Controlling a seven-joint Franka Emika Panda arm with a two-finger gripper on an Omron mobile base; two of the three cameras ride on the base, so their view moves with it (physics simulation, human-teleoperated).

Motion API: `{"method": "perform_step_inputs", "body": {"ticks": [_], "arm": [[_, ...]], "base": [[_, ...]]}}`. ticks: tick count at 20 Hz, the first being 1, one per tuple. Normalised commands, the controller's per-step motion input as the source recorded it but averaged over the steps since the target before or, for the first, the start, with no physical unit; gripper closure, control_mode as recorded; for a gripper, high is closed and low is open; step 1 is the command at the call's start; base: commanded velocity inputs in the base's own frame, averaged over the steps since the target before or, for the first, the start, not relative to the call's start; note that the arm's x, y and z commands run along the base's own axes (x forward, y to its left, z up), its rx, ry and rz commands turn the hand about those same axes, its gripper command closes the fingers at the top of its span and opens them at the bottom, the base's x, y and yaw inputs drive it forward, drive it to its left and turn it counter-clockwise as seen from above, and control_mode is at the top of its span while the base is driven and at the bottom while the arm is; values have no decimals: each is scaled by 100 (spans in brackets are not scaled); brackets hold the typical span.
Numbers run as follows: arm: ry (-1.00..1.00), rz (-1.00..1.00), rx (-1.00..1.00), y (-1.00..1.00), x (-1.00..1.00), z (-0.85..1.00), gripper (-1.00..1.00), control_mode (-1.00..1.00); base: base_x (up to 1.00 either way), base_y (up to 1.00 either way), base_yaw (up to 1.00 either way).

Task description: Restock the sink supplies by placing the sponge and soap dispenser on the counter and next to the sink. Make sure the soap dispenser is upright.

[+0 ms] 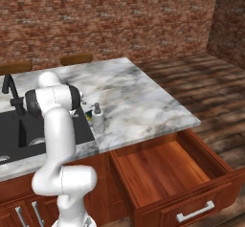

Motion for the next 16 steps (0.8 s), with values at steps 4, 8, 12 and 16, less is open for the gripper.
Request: {"method": "perform_step_inputs", "body": {"ticks": [4, 8, 12, 16], "arm": [[-15, 0, 0, 9, -38, 71, -100, -100], [-15, 0, 0, 1, -38, 76, -100, -100], [-15, 0, 0, 0, -47, 77, -100, -100], [-15, 0, 0, 0, -69, 71, -100, -100]], "base": [[0, 0, 0], [0, 0, 0], [0, 0, 0], [0, 0, 0]]}}
